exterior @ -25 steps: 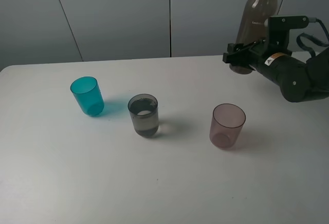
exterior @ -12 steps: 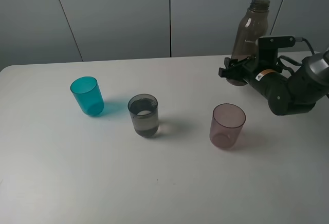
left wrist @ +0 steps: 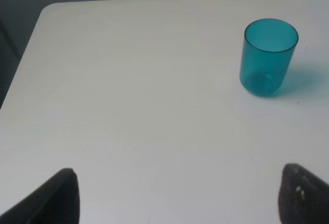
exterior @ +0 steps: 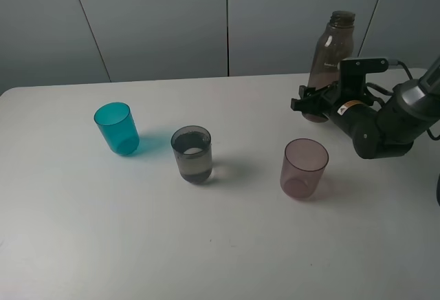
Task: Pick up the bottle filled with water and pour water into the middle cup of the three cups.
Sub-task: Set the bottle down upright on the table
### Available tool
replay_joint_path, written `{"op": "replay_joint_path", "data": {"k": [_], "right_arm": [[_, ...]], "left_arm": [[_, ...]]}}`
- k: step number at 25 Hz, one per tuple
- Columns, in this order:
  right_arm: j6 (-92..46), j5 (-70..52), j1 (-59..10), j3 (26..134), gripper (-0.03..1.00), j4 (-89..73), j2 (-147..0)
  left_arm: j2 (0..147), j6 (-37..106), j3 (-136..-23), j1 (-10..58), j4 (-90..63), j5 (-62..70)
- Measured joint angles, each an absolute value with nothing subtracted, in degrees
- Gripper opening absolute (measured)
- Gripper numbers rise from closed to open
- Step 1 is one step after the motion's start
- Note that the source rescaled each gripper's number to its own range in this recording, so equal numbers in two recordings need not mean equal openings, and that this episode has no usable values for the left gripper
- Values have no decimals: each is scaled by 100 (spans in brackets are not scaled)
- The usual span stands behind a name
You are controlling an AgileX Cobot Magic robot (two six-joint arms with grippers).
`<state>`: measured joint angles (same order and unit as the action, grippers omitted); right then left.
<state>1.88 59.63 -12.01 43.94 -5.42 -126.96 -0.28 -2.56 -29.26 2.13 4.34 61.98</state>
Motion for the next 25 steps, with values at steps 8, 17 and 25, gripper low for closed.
{"op": "replay_joint_path", "data": {"k": [8, 17, 25], "right_arm": [[188, 6106, -1201, 4394, 5, -542, -12930], [211, 6127, -1201, 4394, 5, -542, -12943], [255, 6183, -1201, 4394, 5, -542, -12968]], "left_arm": [[-28, -256, -2926, 213, 434, 6198], [-28, -256, -2926, 213, 434, 6198], [-28, -267, -2926, 213, 434, 6198]]}}
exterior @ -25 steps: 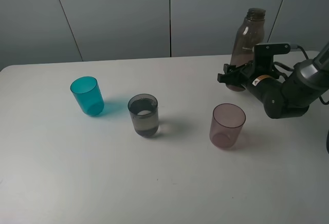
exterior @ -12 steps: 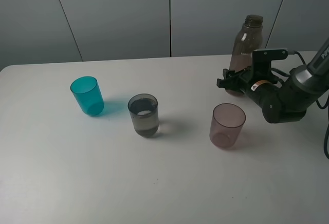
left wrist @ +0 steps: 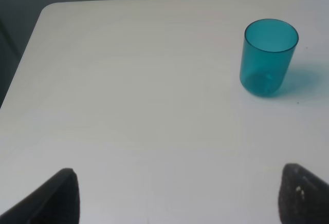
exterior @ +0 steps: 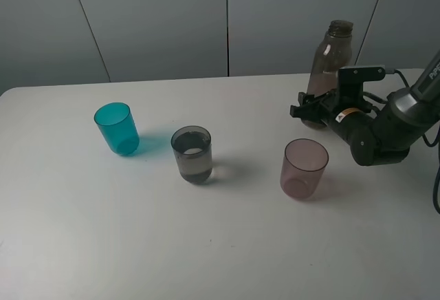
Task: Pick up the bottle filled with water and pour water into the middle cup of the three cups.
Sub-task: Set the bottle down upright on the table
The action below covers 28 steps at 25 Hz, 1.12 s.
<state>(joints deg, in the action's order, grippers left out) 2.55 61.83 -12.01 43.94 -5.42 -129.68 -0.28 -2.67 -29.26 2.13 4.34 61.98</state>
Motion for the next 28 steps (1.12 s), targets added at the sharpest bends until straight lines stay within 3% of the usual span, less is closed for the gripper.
{"op": "replay_joint_path", "data": {"k": [28], "right_arm": [[379, 6534, -1261, 4100, 5, -556, -12968]], "left_arm": [[-28, -267, -2926, 213, 434, 6198]]}}
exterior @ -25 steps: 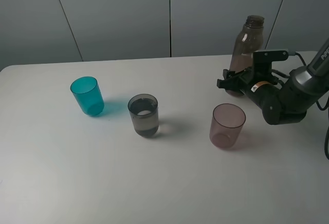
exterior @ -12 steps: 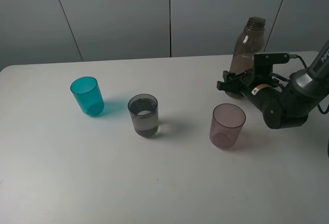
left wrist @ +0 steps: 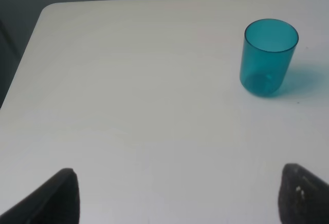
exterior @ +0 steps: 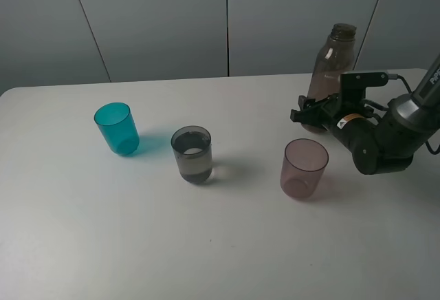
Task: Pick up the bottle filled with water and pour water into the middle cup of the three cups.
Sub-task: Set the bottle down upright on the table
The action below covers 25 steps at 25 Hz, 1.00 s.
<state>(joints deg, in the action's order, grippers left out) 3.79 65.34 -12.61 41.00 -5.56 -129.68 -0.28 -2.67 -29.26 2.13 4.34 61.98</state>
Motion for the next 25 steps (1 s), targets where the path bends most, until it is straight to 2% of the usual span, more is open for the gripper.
{"op": "replay_joint_path", "data": {"k": [1, 6, 7, 8, 12, 25], "right_arm": [[390, 6534, -1261, 4090, 9, -556, -12968], [400, 6435, -1261, 4057, 79, -556, -12977], [400, 6435, -1261, 4057, 90, -556, -12977], [400, 6425, -1261, 4057, 95, -556, -12977], [400, 6399, -1261, 4057, 99, -556, -12977], [400, 5747, -1261, 3945, 100, -529, -12640]], "left_arm": [[-28, -267, -2926, 213, 434, 6198], [-28, -267, -2926, 213, 434, 6198], [-28, -267, -2926, 213, 434, 6198], [-28, -267, -2926, 213, 434, 6198], [-28, -267, -2926, 213, 434, 6198], [-28, -267, -2926, 213, 434, 6198]]}}
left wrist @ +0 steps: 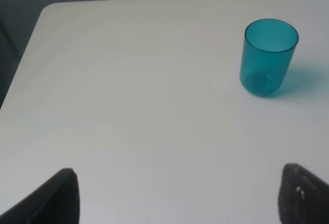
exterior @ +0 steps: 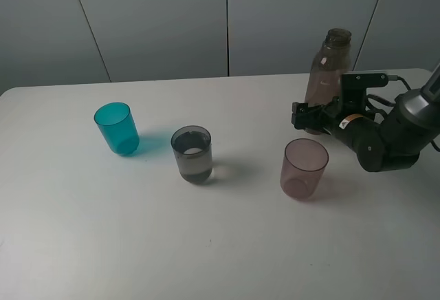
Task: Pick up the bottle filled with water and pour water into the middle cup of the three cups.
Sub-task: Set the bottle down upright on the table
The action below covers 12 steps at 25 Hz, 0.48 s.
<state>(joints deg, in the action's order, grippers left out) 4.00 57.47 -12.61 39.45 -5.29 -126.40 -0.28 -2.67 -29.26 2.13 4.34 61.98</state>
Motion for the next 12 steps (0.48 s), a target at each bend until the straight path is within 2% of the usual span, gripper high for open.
{"op": "replay_joint_path", "data": {"k": [12], "right_arm": [[443, 4940, -1261, 3910, 100, -516, -12238]], "left_arm": [[-28, -267, -2926, 213, 434, 6198]]}}
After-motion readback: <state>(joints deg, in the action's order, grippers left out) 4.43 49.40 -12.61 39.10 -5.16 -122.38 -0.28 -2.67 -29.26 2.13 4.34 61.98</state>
